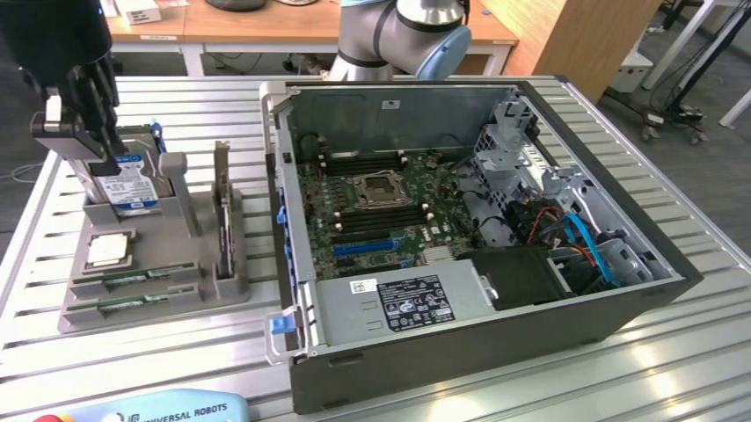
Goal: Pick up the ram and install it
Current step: 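Pick up the ram and move it above insertion slot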
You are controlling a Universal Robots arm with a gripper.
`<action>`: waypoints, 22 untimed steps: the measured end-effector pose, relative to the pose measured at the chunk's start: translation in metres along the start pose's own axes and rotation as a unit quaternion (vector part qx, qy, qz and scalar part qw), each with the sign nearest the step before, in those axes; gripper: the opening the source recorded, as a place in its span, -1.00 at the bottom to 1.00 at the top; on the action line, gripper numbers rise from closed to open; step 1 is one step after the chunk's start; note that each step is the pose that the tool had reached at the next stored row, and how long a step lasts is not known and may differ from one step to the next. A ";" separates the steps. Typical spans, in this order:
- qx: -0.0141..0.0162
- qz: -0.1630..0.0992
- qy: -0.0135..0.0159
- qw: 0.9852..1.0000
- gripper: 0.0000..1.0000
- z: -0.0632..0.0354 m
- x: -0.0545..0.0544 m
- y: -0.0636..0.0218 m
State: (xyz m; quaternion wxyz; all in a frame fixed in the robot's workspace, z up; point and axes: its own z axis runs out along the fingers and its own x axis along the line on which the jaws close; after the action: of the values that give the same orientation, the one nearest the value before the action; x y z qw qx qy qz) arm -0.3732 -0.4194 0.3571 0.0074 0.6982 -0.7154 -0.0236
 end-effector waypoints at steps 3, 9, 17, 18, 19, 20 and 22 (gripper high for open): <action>0.000 0.000 0.000 1.000 -0.29 0.0042 0.000 0.0001; 0.000 0.000 0.000 1.000 -0.29 0.0154 0.000 0.0003; 0.001 0.000 0.000 1.000 -0.29 0.0263 0.001 0.0009; 0.001 0.000 0.000 1.000 -0.29 0.0275 0.001 0.0010; 0.001 0.000 0.000 1.000 -0.29 0.0288 0.001 0.0012; 0.001 0.000 0.000 1.000 -0.29 0.0301 0.001 0.0013; 0.001 0.000 0.000 1.000 -0.29 0.0324 0.001 0.0014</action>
State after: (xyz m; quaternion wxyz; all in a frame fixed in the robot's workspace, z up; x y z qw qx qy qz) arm -0.3761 -0.4194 0.3249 0.0066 0.6984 -0.7153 -0.0226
